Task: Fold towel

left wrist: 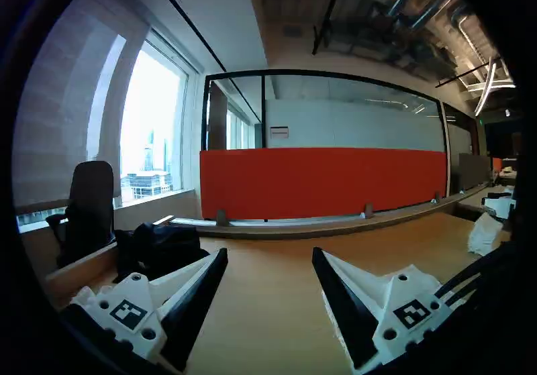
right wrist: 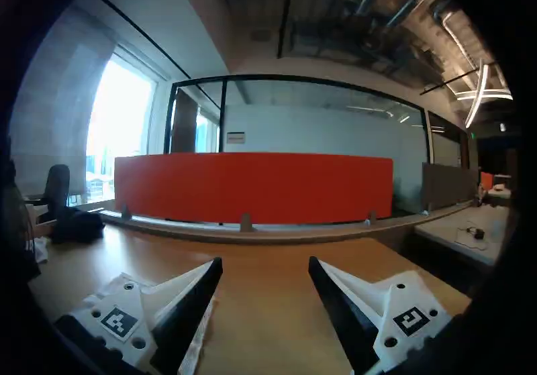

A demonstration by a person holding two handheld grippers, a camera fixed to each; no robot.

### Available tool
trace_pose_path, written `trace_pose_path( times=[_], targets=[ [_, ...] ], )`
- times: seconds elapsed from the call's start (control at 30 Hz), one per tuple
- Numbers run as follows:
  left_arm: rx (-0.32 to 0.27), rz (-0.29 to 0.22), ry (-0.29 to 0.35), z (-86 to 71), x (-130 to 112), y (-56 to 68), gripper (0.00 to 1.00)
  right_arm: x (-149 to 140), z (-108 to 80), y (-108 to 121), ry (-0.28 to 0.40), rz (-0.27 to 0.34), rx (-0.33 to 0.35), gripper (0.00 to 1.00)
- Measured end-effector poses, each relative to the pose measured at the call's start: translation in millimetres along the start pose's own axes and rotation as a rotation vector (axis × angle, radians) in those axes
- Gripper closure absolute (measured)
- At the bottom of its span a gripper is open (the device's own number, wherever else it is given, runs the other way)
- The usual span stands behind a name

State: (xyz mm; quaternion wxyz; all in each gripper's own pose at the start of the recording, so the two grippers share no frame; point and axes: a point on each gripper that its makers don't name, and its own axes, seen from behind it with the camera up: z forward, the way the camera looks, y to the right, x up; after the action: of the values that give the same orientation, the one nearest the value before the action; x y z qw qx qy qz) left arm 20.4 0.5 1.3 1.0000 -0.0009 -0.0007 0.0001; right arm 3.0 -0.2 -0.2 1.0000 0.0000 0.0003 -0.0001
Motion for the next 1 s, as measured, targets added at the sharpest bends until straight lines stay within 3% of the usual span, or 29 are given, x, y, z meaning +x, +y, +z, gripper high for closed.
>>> trace_pose_path(
  times=[0.27,0.5,0.7,1.0],
  targets=[
    [-0.004,0.0,-0.012,0.5,55.5,-2.0,0.07,65.9,-4.2,-2.0,0.009,0.0,-0.005,0.0],
    [-0.001,-0.002,-0.018,-1.8,90.5,-5.2,0.07,101.6,-7.4,-3.1,0.01,0.002,-0.012,0.0],
    [-0.001,0.0,-0.027,-1.8,102.4,-4.6,0.07,117.5,-6.6,-5.1,0.008,-0.003,-0.014,0.0],
    [-0.045,0.012,-0.064,0.6,99.6,5.9,0.07,122.9,-4.5,-15.4,-0.015,-0.036,0.015,0.0]
  ],
)
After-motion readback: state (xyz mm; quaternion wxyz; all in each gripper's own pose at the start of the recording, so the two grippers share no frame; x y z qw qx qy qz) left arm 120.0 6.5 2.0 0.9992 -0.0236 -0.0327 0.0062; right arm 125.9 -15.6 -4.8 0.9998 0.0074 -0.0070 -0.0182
